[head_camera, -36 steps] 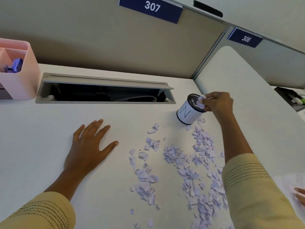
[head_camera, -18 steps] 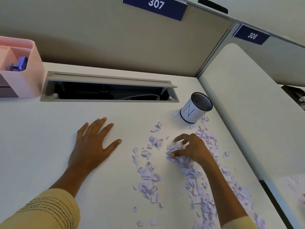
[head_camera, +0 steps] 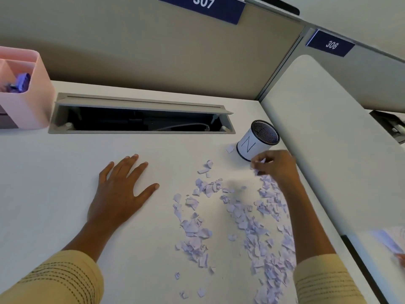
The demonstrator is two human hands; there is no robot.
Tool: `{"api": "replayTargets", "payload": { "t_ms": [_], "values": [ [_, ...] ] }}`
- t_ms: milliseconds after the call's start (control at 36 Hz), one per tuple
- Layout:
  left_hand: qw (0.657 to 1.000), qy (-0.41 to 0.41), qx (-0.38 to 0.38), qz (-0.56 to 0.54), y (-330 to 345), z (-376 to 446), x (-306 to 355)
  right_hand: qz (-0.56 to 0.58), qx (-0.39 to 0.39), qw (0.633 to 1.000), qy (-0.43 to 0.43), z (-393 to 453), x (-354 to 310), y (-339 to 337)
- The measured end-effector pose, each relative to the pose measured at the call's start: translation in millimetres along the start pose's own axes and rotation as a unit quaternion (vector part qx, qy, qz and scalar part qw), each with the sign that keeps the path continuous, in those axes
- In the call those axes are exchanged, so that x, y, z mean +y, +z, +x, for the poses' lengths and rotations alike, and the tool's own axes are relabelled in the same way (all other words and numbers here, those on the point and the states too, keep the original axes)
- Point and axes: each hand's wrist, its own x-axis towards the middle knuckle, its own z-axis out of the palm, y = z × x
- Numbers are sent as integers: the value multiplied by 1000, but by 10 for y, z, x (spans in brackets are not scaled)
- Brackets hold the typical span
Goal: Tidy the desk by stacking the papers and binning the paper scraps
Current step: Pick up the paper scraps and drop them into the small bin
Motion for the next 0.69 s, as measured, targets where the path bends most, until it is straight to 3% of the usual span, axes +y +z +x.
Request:
{"api": "replayTargets", "payload": {
  "t_ms": [194,389,500,556,694],
  "values": [
    [1000,-3,-3,-4,7,3,-3,60,104,993,-9,537,-190,-279],
    [1000,-5,-9,0,12,8,-10,-94,109,990,10,806,-266,-225],
    [1000,-6,-7,5,11,5,1,-128,150,980,-29,608,-392,-134],
    [1000,-4,-4,1,10,-2,1,-97,120,985,-83,443,-438,21],
    [1000,-6,-6,-6,-1,-4,5,-90,-138,980,-109,107,-401,522]
  ]
}}
